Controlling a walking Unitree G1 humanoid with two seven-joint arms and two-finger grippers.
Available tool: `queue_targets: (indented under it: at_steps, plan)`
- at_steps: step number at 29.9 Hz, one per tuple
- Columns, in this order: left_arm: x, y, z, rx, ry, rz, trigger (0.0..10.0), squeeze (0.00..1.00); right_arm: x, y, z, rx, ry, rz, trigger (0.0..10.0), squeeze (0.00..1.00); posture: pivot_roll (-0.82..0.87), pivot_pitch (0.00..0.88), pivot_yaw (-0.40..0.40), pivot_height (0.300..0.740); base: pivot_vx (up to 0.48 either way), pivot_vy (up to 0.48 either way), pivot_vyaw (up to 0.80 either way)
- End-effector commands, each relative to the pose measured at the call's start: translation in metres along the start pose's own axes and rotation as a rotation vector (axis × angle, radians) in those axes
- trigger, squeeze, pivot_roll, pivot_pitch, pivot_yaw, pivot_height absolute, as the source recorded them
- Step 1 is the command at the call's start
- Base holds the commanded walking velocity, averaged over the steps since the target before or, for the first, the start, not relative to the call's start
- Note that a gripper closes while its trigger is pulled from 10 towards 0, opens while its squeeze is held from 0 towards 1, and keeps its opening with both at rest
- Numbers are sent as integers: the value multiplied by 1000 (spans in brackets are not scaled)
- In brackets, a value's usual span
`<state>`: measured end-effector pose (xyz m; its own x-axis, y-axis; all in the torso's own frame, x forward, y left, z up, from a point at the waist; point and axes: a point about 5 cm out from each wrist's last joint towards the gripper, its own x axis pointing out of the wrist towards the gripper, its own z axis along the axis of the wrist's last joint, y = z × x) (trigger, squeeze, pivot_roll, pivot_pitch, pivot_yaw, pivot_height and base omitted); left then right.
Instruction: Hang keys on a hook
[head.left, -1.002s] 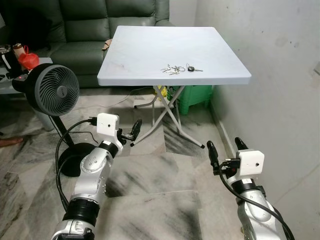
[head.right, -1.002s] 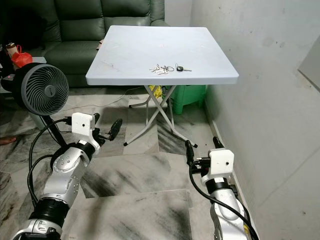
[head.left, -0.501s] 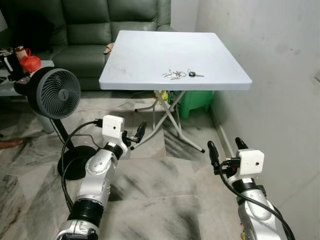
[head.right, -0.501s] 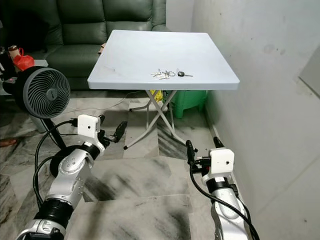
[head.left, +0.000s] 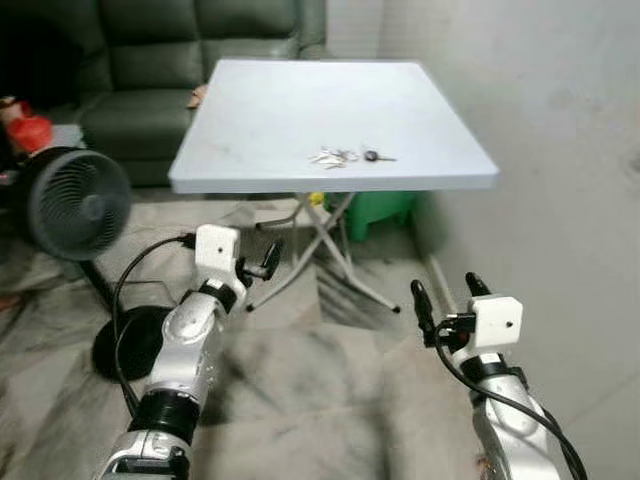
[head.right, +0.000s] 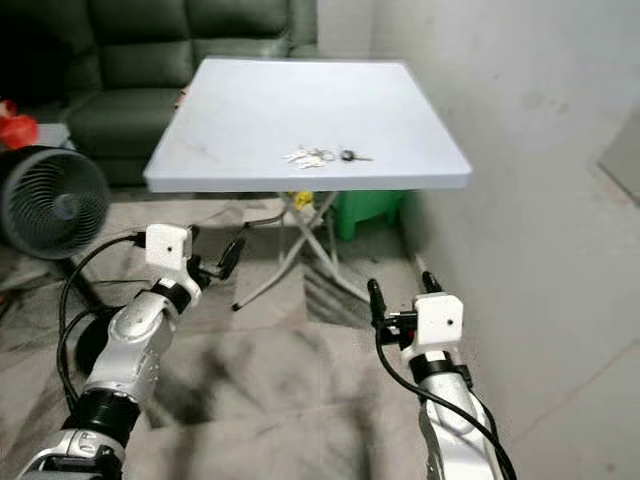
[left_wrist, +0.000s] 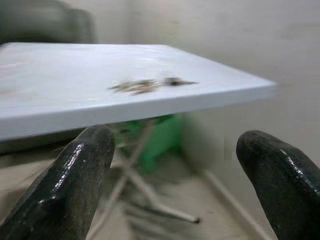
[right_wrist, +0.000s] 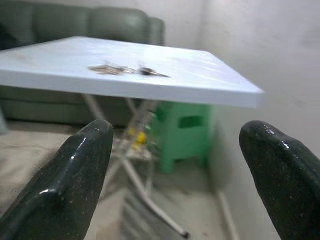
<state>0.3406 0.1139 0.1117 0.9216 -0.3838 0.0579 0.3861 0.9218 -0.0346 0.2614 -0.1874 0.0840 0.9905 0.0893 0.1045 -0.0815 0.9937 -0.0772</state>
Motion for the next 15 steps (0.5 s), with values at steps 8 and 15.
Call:
queue_targets:
  at_steps: [8,15]
  plan:
    - [-2,14,4,34,-3,37,10000,0,3,6,4,-29,-15,34,10000,0,-35,0,14,740,447,0,200]
    - [-2,15,4,36,-1,38,10000,0,5,6,4,-24,-16,34,10000,0,-32,0,14,740,446,0,800]
